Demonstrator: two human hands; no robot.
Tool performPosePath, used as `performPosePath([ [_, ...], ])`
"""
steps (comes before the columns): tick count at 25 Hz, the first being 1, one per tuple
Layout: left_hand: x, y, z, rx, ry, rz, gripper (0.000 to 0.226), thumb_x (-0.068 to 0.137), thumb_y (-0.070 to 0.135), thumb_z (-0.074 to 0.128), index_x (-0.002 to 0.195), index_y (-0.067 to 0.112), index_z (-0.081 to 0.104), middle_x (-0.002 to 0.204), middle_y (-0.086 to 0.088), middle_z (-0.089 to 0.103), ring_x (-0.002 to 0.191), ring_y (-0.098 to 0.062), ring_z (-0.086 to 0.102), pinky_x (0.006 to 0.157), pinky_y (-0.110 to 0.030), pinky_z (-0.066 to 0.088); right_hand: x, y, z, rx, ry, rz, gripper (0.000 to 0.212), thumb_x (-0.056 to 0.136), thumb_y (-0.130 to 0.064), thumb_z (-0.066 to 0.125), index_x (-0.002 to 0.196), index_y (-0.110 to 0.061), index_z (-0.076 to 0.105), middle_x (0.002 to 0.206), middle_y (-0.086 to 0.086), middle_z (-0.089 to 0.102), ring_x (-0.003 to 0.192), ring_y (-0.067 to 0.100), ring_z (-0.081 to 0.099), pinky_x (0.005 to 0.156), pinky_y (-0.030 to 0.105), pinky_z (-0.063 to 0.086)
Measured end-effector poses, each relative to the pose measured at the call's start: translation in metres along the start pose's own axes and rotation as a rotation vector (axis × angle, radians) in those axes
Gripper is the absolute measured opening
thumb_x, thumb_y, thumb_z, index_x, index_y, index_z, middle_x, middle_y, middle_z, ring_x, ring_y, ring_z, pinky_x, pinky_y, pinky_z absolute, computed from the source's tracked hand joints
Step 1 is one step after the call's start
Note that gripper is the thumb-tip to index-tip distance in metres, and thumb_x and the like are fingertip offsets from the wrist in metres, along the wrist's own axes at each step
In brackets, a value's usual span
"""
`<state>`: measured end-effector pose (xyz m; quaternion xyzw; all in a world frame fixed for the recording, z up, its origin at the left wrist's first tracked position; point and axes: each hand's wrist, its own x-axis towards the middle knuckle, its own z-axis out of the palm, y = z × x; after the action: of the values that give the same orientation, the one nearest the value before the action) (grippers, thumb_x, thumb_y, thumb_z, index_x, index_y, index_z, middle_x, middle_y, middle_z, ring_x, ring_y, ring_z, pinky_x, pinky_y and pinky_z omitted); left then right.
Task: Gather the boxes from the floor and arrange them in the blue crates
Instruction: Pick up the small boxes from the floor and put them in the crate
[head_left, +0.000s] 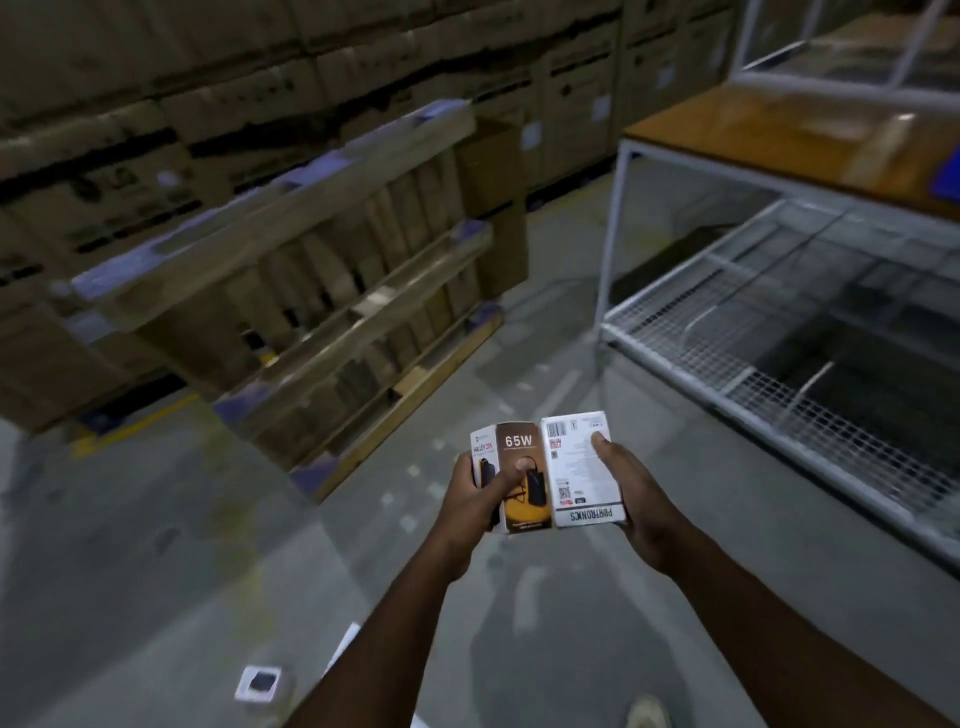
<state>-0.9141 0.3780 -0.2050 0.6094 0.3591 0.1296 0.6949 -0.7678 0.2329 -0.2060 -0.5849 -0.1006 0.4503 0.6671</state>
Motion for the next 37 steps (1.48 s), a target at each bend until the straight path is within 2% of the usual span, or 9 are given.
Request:
performPosePath([
  [3,0.044,0.026,0.072,-0.011,-0.115,0.003,0.065,0.077,0.055,0.075,0.129,0.022,0.052,0.118,-0.004,0.073,0.103,-0.026,0.073,0.084,-0.046,0.061,0.015,-0.040,-0.067,0.019,0.075,-0.061,0.058,0.091,-0.055,0.060,0.129,-0.012,0.057,0.121,0.015,0.070,0.112,0.037,0.067,0.098,0.063,0.048],
  [5,0.070,0.040,0.122,-0.025,-0.165,0.015,0.061,0.080,0.053,0.074,0.129,0.023,0.053,0.118,-0.003,0.074,0.103,-0.025,0.073,0.092,-0.052,0.057,0.021,-0.068,-0.109,0.024,0.131,-0.106,0.055,0.090,-0.053,0.061,0.127,-0.013,0.057,0.118,0.014,0.071,0.110,0.036,0.068,0.098,0.060,0.050],
  [15,0.198,0.127,0.334,-0.012,-0.398,0.091,0.064,0.072,0.056,0.070,0.120,0.019,0.046,0.110,-0.007,0.075,0.094,-0.024,0.076,0.071,-0.036,0.061,0.058,-0.185,-0.274,0.137,0.457,-0.303,0.036,0.094,-0.043,0.058,0.123,-0.023,0.062,0.112,0.008,0.075,0.103,0.031,0.071,0.091,0.051,0.056],
  [17,0.231,0.145,0.369,0.018,-0.486,0.133,0.067,0.073,0.057,0.069,0.122,0.018,0.046,0.110,-0.008,0.076,0.093,-0.024,0.076,0.073,-0.036,0.062,0.073,-0.210,-0.300,0.150,0.527,-0.347,0.033,0.095,-0.042,0.057,0.123,-0.024,0.061,0.112,0.006,0.075,0.100,0.027,0.073,0.086,0.048,0.058],
  [22,0.308,0.193,0.447,0.152,-0.784,0.216,0.072,0.076,0.067,0.071,0.136,0.036,0.044,0.124,0.003,0.069,0.103,-0.009,0.071,0.086,-0.039,0.058,0.109,-0.275,-0.350,0.193,0.744,-0.468,0.036,0.095,-0.040,0.059,0.126,-0.023,0.060,0.114,0.005,0.074,0.106,0.025,0.071,0.095,0.051,0.054],
  [25,0.350,0.226,0.495,0.189,-0.959,0.263,0.076,0.074,0.059,0.076,0.139,0.042,0.041,0.126,0.006,0.068,0.112,-0.018,0.068,0.091,-0.049,0.057,0.122,-0.313,-0.373,0.210,0.857,-0.529,0.028,0.095,-0.038,0.059,0.121,-0.029,0.061,0.111,0.005,0.075,0.099,0.025,0.073,0.085,0.046,0.059],
  [27,0.373,0.246,0.529,0.213,-1.019,0.294,0.086,0.072,0.052,0.080,0.144,0.032,0.039,0.124,0.000,0.069,0.112,-0.022,0.068,0.092,-0.042,0.057,0.130,-0.334,-0.394,0.206,0.909,-0.564,0.027,0.095,-0.037,0.060,0.121,-0.031,0.059,0.112,0.006,0.074,0.098,0.026,0.073,0.081,0.046,0.060],
  [31,0.407,0.275,0.592,0.246,-1.030,0.263,0.094,0.071,0.043,0.085,0.146,0.028,0.030,0.131,-0.008,0.062,0.111,-0.022,0.068,0.088,-0.036,0.057,0.146,-0.373,-0.445,0.207,0.976,-0.611,0.047,0.094,-0.024,0.063,0.136,-0.029,0.044,0.121,0.010,0.069,0.099,0.031,0.072,0.081,0.049,0.060],
  [37,0.446,0.329,0.720,0.198,-1.000,0.357,0.079,0.073,0.049,0.081,0.138,0.020,0.047,0.130,-0.009,0.063,0.111,-0.023,0.069,0.094,-0.048,0.057,0.171,-0.454,-0.557,0.168,1.055,-0.731,0.059,0.094,-0.016,0.062,0.145,-0.025,0.034,0.131,0.008,0.062,0.100,0.023,0.069,0.066,0.031,0.059],
])
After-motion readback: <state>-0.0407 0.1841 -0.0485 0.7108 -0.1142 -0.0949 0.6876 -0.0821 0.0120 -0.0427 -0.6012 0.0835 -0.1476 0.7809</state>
